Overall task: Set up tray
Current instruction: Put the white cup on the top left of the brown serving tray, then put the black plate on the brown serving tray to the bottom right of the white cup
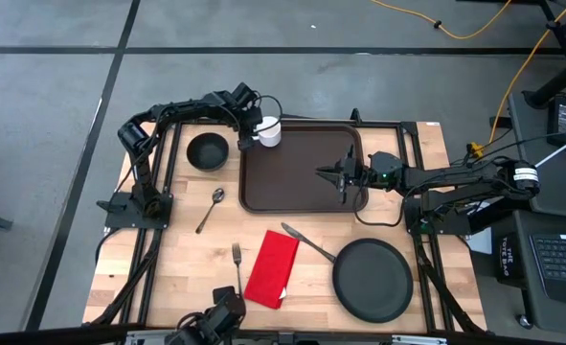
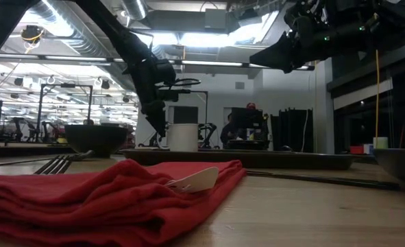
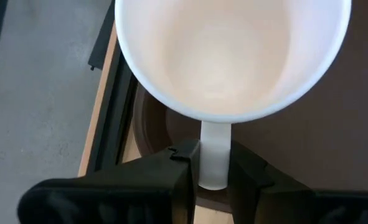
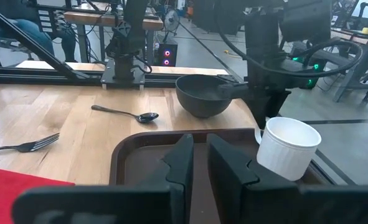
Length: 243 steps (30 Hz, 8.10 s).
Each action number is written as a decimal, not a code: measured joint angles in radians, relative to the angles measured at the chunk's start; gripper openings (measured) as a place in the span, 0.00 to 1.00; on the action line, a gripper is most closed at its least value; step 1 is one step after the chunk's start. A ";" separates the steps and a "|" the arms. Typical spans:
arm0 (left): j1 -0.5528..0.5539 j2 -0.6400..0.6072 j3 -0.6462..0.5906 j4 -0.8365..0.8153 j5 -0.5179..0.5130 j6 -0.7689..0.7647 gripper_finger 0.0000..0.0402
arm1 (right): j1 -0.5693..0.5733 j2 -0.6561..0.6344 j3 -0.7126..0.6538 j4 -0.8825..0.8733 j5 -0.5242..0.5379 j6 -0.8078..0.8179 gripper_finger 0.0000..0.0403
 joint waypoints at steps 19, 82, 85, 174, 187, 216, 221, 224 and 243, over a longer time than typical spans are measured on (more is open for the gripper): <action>0.000 0.001 -0.001 0.023 -0.052 -0.002 0.14 | 0.000 0.000 0.000 0.000 0.000 -0.002 0.13; -0.451 -0.479 -0.296 0.049 -0.211 -0.305 0.00 | 0.056 -0.030 0.001 -0.128 0.002 0.024 0.13; -0.510 -0.554 -0.380 0.138 -0.213 -0.340 0.01 | 0.081 -0.065 0.001 -0.153 0.054 0.044 0.13; -0.802 -0.860 -0.621 0.284 -0.423 -0.544 0.01 | 0.603 -0.016 0.185 -1.482 0.000 1.044 0.28; -0.802 -0.860 -0.621 0.284 -0.423 -0.561 0.01 | 0.604 -0.017 0.084 -1.394 -0.038 1.045 0.39; -0.802 -0.860 -0.621 0.284 -0.422 -0.570 0.01 | 0.604 -0.016 0.074 -1.314 -0.064 1.040 0.39; -0.802 -0.860 -0.621 0.284 -0.421 -0.570 0.01 | 0.604 -0.016 0.074 -1.289 -0.070 1.042 0.39; -0.802 -0.860 -0.621 0.284 -0.421 -0.570 0.01 | 0.604 -0.016 0.074 -1.273 -0.070 1.042 0.39; -0.802 -0.860 -0.621 0.284 -0.419 -0.572 0.01 | 0.604 0.065 0.074 -1.270 -0.060 1.019 0.39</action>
